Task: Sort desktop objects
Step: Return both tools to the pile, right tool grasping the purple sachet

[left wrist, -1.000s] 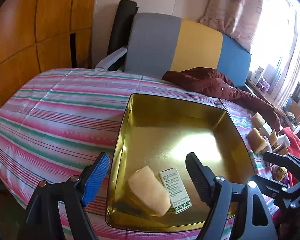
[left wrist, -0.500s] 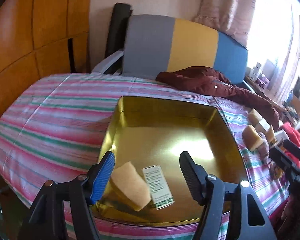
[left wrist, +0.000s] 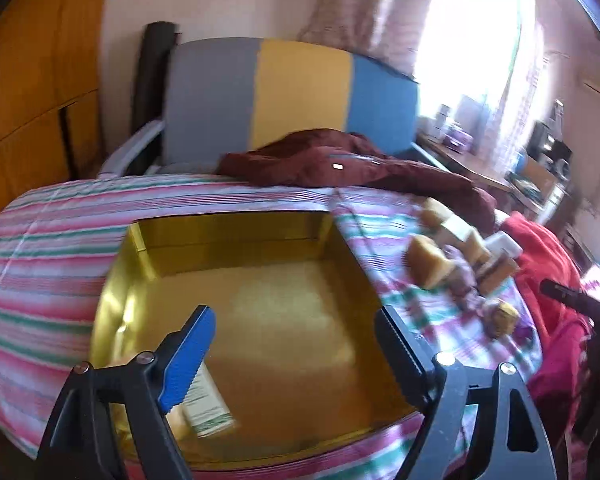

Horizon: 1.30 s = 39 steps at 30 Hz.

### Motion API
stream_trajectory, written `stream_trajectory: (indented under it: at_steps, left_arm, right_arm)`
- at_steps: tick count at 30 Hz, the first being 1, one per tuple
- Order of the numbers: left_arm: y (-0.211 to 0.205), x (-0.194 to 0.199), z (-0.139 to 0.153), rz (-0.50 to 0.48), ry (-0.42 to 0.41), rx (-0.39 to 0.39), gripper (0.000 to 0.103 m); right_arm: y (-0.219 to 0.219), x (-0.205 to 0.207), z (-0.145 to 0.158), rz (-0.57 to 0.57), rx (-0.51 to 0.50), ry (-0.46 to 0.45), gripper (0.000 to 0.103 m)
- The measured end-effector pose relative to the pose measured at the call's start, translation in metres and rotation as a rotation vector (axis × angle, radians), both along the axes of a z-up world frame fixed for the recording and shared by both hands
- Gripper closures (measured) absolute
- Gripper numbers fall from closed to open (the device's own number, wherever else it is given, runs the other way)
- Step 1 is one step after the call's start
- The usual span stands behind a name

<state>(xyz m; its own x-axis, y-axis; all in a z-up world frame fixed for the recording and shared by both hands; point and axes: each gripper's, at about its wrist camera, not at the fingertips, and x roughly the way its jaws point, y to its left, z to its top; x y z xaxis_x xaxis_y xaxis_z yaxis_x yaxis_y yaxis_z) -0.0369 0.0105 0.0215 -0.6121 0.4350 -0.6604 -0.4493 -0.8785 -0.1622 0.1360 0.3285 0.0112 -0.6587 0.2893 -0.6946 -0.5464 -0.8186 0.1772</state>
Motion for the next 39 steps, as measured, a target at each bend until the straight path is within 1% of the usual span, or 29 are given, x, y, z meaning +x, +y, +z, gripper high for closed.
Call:
stream_trajectory:
  at_steps: [3, 5, 7, 9, 11, 13, 15, 16, 18, 20, 21, 22, 24, 25, 26, 28, 32, 35, 37, 39]
  left_arm:
    - [0.016, 0.003, 0.0, -0.059, -0.006, 0.011, 0.017]
    - [0.028, 0.005, -0.001, -0.103, -0.014, 0.023, 0.014]
    - [0.042, 0.007, 0.0, -0.156, -0.017, 0.03, 0.005]
    - [0.054, 0.009, 0.001, -0.187, -0.027, 0.024, 0.001]
    - [0.066, 0.01, 0.003, -0.219, -0.035, 0.032, 0.001]
    - [0.078, 0.011, 0.004, -0.247, -0.05, 0.026, 0.001]
    - [0.089, 0.012, 0.004, -0.265, -0.062, 0.015, 0.004]
    - [0.094, 0.014, 0.004, -0.265, -0.064, 0.004, 0.009]
    - [0.103, 0.014, 0.002, -0.272, -0.076, 0.0, 0.015]
    - [0.113, 0.011, -0.002, -0.286, -0.12, -0.004, 0.018]
    - [0.115, 0.011, -0.004, -0.289, -0.135, -0.002, 0.023]
    - [0.12, 0.01, -0.007, -0.294, -0.153, -0.004, 0.026]
    - [0.129, 0.01, -0.013, -0.323, -0.192, -0.007, 0.028]
    - [0.134, 0.01, -0.017, -0.346, -0.214, -0.008, 0.033]
    - [0.138, 0.011, -0.019, -0.362, -0.225, -0.016, 0.035]
    - [0.146, 0.015, -0.022, -0.395, -0.224, -0.031, 0.035]
    - [0.158, 0.019, -0.026, -0.446, -0.238, -0.021, 0.036]
    - [0.168, 0.018, -0.028, -0.479, -0.252, -0.015, 0.036]
    - [0.177, 0.019, -0.029, -0.509, -0.256, -0.011, 0.037]
    - [0.184, 0.021, -0.029, -0.534, -0.26, -0.007, 0.039]
  right_arm:
    - [0.04, 0.026, -0.001, -0.069, -0.06, -0.027, 0.0]
    - [0.061, 0.04, -0.001, -0.083, -0.079, -0.069, 0.0]
    - [0.071, 0.046, -0.004, -0.07, -0.097, -0.108, 0.0]
    - [0.084, 0.05, -0.009, -0.076, -0.116, -0.155, 0.0]
    - [0.091, 0.049, -0.012, -0.063, -0.103, -0.193, 0.0]
    - [0.095, 0.045, -0.015, -0.025, -0.087, -0.241, 0.001]
    - [0.097, 0.036, -0.021, 0.025, -0.072, -0.295, 0.001]
    - [0.097, 0.031, -0.024, 0.057, -0.06, -0.326, 0.001]
    - [0.096, 0.022, -0.029, 0.108, -0.049, -0.364, 0.001]
    - [0.097, 0.012, -0.036, 0.15, -0.053, -0.403, 0.001]
    - [0.095, 0.006, -0.04, 0.186, -0.044, -0.431, 0.001]
    - [0.093, 0.003, -0.043, 0.208, -0.033, -0.447, 0.001]
    - [0.089, -0.006, -0.049, 0.277, -0.017, -0.489, 0.001]
    - [0.088, -0.011, -0.053, 0.318, -0.005, -0.517, 0.001]
    - [0.087, -0.015, -0.057, 0.346, 0.012, -0.542, 0.001]
    - [0.085, -0.023, -0.064, 0.423, 0.052, -0.6, 0.001]
    - [0.085, -0.033, -0.076, 0.513, 0.111, -0.677, 0.001]
    - [0.088, -0.039, -0.085, 0.576, 0.114, -0.715, 0.003]
    - [0.091, -0.042, -0.089, 0.6, 0.099, -0.729, 0.012]
    - [0.093, -0.045, -0.094, 0.629, 0.086, -0.752, 0.017]
